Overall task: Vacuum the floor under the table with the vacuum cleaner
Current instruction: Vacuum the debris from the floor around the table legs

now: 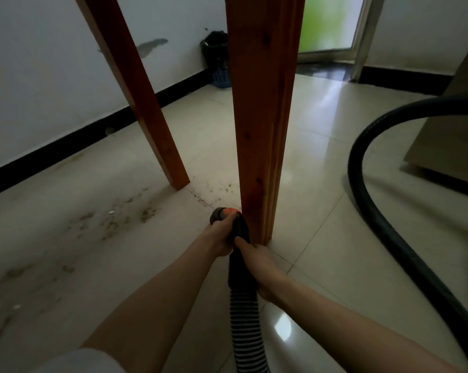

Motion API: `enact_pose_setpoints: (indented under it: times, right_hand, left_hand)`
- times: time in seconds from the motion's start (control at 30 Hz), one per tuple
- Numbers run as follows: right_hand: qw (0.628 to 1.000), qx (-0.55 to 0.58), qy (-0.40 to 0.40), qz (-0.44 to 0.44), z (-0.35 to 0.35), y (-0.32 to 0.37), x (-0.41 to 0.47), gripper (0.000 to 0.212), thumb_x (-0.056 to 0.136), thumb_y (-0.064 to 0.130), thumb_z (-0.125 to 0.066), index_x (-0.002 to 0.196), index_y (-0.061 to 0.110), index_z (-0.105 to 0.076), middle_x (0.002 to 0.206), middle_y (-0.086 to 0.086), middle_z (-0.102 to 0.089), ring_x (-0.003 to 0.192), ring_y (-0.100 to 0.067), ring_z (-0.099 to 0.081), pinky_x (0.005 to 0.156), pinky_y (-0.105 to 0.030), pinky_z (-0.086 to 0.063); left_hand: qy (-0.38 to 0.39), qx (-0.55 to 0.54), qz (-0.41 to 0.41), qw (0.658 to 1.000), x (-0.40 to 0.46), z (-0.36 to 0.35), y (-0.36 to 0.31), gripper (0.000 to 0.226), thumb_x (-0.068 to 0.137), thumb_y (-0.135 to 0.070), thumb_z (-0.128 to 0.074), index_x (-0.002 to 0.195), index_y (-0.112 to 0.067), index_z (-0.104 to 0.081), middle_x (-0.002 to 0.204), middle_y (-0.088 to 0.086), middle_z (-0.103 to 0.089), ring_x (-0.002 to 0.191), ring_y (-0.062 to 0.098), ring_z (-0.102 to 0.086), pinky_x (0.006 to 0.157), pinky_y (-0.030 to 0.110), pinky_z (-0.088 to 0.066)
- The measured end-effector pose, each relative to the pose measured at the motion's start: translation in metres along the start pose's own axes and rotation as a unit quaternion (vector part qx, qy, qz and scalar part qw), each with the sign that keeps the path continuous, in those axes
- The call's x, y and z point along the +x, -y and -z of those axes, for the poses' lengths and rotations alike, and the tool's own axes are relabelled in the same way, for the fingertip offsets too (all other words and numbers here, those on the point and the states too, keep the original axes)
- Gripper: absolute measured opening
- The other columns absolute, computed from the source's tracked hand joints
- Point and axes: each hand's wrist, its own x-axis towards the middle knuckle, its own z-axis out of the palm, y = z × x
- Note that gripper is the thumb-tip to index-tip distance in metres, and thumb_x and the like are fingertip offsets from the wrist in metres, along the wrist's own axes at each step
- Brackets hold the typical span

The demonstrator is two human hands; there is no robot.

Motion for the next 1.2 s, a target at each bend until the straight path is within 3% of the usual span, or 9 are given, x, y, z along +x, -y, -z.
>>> enact_pose_setpoints:
  times: [0.07,0.17,0.4,0.7,0.77,0.87,1.0,1.1,1.2]
  right_hand:
    - [0.999,-0.027,-0.034,0.009,-0.003,0.006,0.003,0.019,0.095,0.03,-0.052,0.094,0.012,-0.052,0.089,-0.01,-0.062,0.085,-0.028,-0.066,0.079,-0.039,-0.057]
    - [0.998,-0.044,-0.05,0.015,-0.006,0.009,0.003,0.021,0.095,0.032,-0.052,0.082,0.016,-0.049,0.091,-0.01,-0.063,0.09,-0.029,-0.066,0.086,-0.04,-0.056]
    - [0.998,-0.042,-0.05,0.019,-0.004,0.011,-0.003,0.021,0.095,0.031,-0.053,0.083,0.014,-0.051,0.087,-0.009,-0.062,0.076,-0.024,-0.063,0.078,-0.036,-0.054]
    - [0.993,-0.086,-0.03,0.07,-0.004,-0.004,-0.013,0.02,0.099,0.032,-0.047,0.082,0.02,-0.049,0.085,-0.007,-0.062,0.076,-0.021,-0.063,0.079,-0.037,-0.055]
    - [0.993,-0.086,-0.037,0.076,-0.006,-0.004,-0.014,0.021,0.099,0.031,-0.046,0.08,0.021,-0.046,0.084,-0.007,-0.061,0.077,-0.022,-0.063,0.077,-0.036,-0.055]
    - [0.994,-0.069,-0.035,0.077,-0.009,-0.005,-0.015,0.021,0.099,0.029,-0.046,0.083,0.017,-0.048,0.08,-0.008,-0.06,0.066,-0.019,-0.062,0.06,-0.027,-0.054]
    - [0.993,-0.085,-0.043,0.074,-0.01,-0.002,-0.01,0.03,0.099,0.036,-0.046,0.098,0.007,-0.057,0.079,-0.007,-0.063,0.062,-0.015,-0.063,0.049,-0.02,-0.048]
    - [0.995,-0.068,-0.038,0.065,-0.013,0.007,-0.003,0.032,0.098,0.037,-0.047,0.098,0.007,-0.057,0.082,-0.008,-0.064,0.067,-0.019,-0.064,0.057,-0.025,-0.053]
    - [0.997,-0.061,-0.021,0.048,-0.017,0.012,0.004,0.028,0.098,0.036,-0.047,0.096,0.008,-0.054,0.085,-0.01,-0.063,0.074,-0.023,-0.065,0.074,-0.035,-0.056]
  left_hand:
    - [-0.008,0.006,-0.015,1.0,-0.002,-0.001,0.0,0.059,0.096,-0.039,-0.047,0.141,-0.002,-0.034,0.132,0.019,-0.051,0.117,0.032,-0.053,0.081,0.036,-0.046]
    - [0.005,0.023,-0.015,1.0,-0.006,-0.001,0.0,0.058,0.096,-0.04,-0.048,0.138,-0.001,-0.039,0.129,0.019,-0.053,0.114,0.033,-0.055,0.08,0.036,-0.048]
    - [0.034,0.032,-0.016,0.999,-0.011,0.005,-0.002,0.054,0.099,-0.034,-0.043,0.141,0.0,-0.035,0.137,0.018,-0.048,0.123,0.031,-0.049,0.093,0.036,-0.042]
    - [0.041,0.022,-0.045,0.998,-0.017,0.011,0.012,0.05,0.1,-0.03,-0.041,0.137,0.004,-0.039,0.133,0.019,-0.05,0.121,0.033,-0.05,0.087,0.034,-0.043]
    - [0.031,0.023,-0.064,0.997,-0.018,0.01,0.016,0.046,0.1,-0.029,-0.042,0.132,0.004,-0.043,0.117,0.017,-0.059,0.112,0.031,-0.056,0.083,0.033,-0.046]
    - [0.009,0.048,-0.104,0.993,-0.017,0.01,0.02,0.042,0.099,-0.03,-0.043,0.124,0.003,-0.05,0.089,0.008,-0.061,0.083,0.021,-0.06,0.078,0.031,-0.049]
    - [-0.01,0.068,-0.129,0.989,-0.013,0.008,0.016,0.033,0.099,-0.033,-0.042,0.111,-0.003,-0.053,0.083,0.005,-0.06,0.074,0.016,-0.059,0.064,0.024,-0.049]
    - [-0.015,0.07,-0.129,0.989,-0.01,0.008,0.004,0.035,0.099,-0.035,-0.042,0.108,-0.003,-0.052,0.083,0.006,-0.059,0.074,0.018,-0.059,0.063,0.025,-0.049]
    - [-0.021,0.063,-0.107,0.992,-0.006,0.011,-0.001,0.051,0.098,-0.035,-0.045,0.13,0.003,-0.043,0.102,0.013,-0.06,0.095,0.027,-0.06,0.079,0.033,-0.05]
